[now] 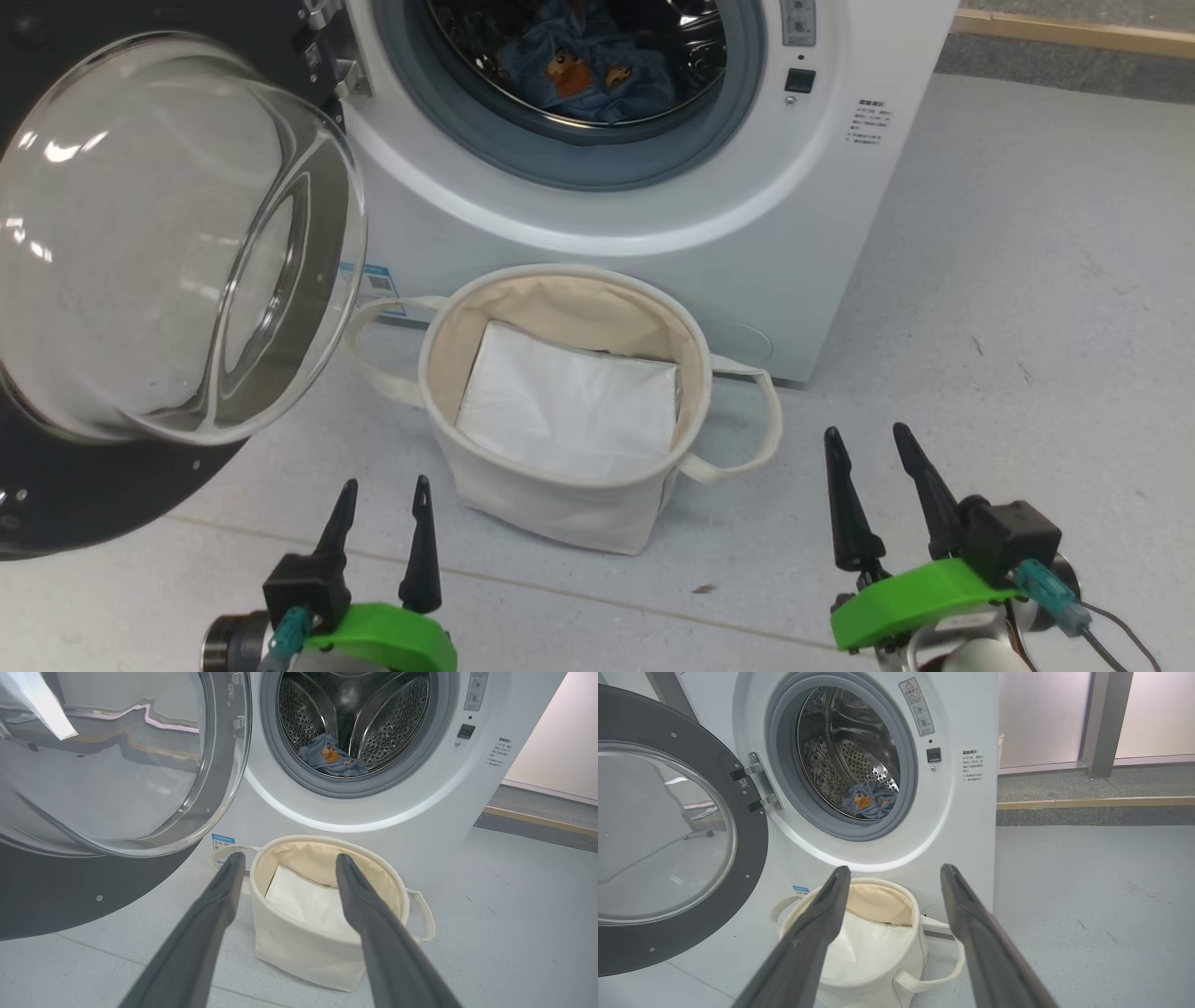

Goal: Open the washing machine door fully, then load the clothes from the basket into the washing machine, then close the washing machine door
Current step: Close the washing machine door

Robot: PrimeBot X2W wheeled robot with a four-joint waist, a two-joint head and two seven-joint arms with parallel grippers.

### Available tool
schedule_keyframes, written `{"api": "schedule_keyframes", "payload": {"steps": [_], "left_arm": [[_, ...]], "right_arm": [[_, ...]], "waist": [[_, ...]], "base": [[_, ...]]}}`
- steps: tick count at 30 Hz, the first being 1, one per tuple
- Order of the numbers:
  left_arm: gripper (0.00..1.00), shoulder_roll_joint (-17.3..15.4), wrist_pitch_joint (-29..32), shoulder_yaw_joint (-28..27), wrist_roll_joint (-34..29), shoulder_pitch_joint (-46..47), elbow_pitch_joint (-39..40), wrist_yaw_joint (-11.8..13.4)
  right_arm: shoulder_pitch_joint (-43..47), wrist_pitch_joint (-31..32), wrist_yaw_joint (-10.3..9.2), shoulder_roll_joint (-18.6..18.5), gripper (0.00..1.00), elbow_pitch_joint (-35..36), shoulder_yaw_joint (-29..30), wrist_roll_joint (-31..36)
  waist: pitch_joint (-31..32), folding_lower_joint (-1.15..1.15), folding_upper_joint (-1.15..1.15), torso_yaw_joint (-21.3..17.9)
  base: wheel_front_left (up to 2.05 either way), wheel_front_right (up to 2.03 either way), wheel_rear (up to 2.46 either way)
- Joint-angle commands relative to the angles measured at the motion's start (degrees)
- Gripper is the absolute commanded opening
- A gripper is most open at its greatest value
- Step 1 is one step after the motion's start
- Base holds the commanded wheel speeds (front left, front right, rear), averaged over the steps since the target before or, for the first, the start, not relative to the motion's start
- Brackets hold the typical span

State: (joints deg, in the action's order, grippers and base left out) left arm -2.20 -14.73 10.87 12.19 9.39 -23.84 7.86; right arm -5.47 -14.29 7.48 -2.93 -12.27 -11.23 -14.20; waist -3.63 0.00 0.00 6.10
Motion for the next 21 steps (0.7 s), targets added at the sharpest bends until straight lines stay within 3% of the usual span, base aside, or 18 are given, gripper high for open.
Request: {"api": "schedule_keyframes", "payload": {"steps": [1,8,21], "left_arm": [[1.0,-0.73,-0.27,-1.92,-0.79,1.18,2.01,0.09],[1.0,-0.7,-0.27,-1.62,-1.11,1.29,2.6,-0.12],[1.0,-0.68,-0.27,-2.06,-2.78,-2.68,9.81,0.68]], "right_arm": [[-1.79,-0.71,0.01,0.05,1.0,1.66,-1.27,0.23],[-1.67,-0.71,0.01,0.05,1.0,2.22,-1.25,0.54],[0.56,-0.71,0.01,0.05,1.0,4.44,-5.16,0.37]], "waist": [[0.05,0.0,0.0,0.22],[0.59,0.0,0.0,3.33],[3.42,0.0,0.0,16.47]], "base": [[0.0,0.0,0.0],[0.0,0.0,0.0],[0.0,0.0,0.0]]}}
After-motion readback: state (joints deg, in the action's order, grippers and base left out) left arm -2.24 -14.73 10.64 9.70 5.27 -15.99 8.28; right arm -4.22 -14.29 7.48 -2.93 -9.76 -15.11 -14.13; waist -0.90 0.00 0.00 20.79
